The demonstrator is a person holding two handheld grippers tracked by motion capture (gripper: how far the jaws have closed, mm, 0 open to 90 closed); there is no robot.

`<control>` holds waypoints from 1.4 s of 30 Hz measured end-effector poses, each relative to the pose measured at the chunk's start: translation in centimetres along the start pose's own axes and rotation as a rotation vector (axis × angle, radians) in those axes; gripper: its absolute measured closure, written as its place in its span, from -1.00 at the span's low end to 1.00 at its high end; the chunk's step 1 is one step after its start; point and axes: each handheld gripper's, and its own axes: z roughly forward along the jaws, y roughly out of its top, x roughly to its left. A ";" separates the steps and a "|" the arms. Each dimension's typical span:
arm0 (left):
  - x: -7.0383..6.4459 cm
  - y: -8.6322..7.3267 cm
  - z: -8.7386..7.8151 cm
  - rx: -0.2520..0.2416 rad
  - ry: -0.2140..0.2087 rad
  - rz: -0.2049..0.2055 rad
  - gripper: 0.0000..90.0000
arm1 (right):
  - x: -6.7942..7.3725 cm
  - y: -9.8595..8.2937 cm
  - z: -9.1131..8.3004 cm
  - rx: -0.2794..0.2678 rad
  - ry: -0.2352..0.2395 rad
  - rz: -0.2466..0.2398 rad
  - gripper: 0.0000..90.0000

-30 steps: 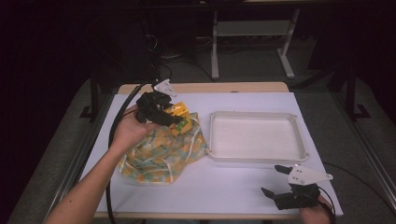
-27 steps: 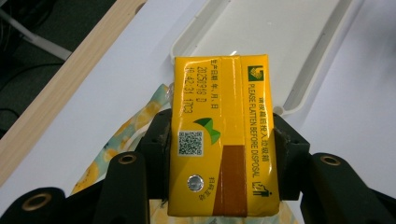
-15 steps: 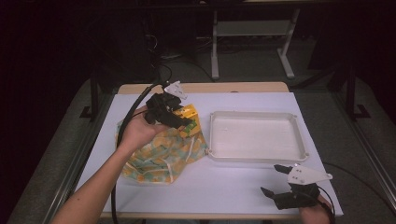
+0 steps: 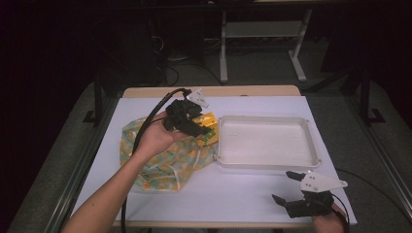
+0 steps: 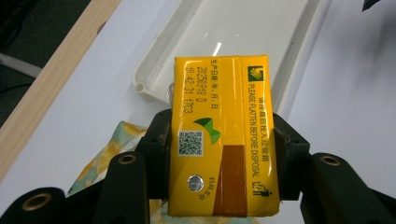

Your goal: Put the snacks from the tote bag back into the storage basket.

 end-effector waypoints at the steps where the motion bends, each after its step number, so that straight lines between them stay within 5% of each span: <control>1: 0.0 0.1 0.2 -0.004 -0.005 -0.003 0.12 | 0.0 0.0 0.0 0.001 0.001 0.003 -0.70; 9: -0.4 0.8 1.3 -0.014 -0.055 0.024 0.12 | 0.0 0.0 0.0 -0.001 0.006 -0.003 -0.70; 42: -0.8 2.5 5.7 -0.019 -0.129 0.105 0.12 | -0.1 0.0 -0.2 -0.015 0.018 0.014 -0.70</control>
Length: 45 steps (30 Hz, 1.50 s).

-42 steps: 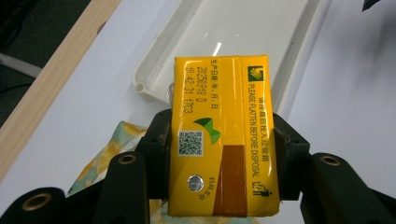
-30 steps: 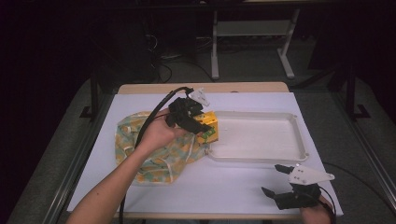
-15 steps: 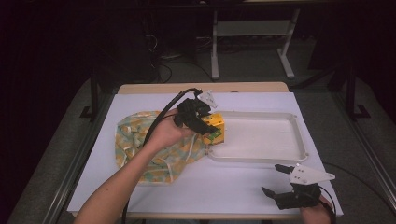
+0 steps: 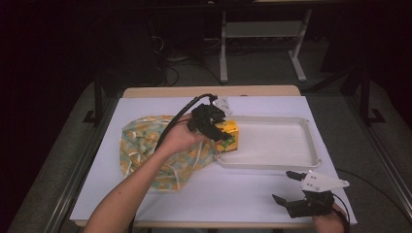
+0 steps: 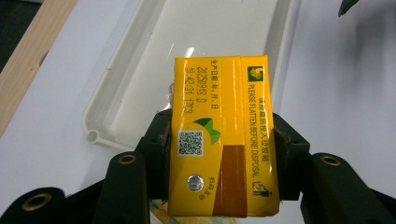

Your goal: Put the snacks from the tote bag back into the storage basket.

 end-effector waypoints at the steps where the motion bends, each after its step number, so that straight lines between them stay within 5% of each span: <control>1: 0.1 0.0 0.1 0.002 -0.004 0.007 0.12 | 0.0 0.0 0.0 0.000 0.000 0.001 -0.70; 45: -0.5 0.8 2.6 0.000 -0.058 0.056 0.12 | 0.0 0.0 0.0 -0.003 0.006 -0.006 -0.70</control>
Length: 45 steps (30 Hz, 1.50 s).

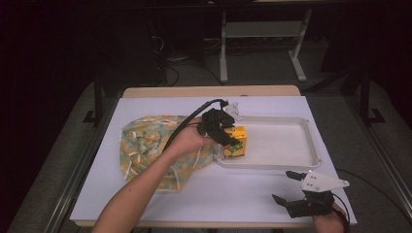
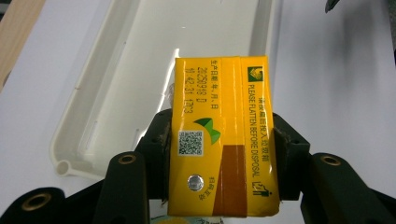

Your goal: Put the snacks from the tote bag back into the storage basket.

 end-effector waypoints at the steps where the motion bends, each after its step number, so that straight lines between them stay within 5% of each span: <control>1: 0.0 0.0 0.0 0.001 -0.002 0.000 0.12 | 0.0 0.0 0.0 0.001 0.000 0.001 -0.70; 45: 0.0 0.2 1.9 0.037 -0.031 0.027 0.12 | -0.1 0.0 -0.1 -0.008 0.002 -0.004 -0.70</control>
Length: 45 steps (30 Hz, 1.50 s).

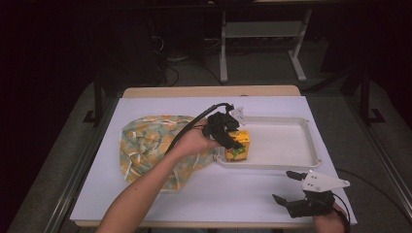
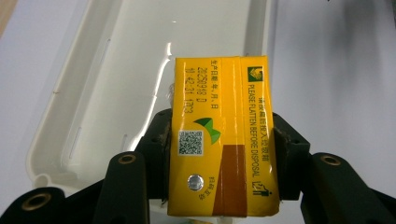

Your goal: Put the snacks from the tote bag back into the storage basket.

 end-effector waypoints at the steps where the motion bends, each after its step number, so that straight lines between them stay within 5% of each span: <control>1: 0.0 0.0 0.0 -0.001 -0.004 -0.002 0.12 | 0.0 0.0 0.0 0.001 0.000 0.001 -0.70; 40: -0.2 -0.3 1.4 0.030 -0.001 0.007 0.12 | 0.0 0.0 -0.1 0.000 -0.005 -0.003 -0.70; 45: -0.4 -0.4 2.1 0.063 0.001 0.023 0.12 | 0.0 0.0 -0.1 -0.001 -0.005 0.000 -0.70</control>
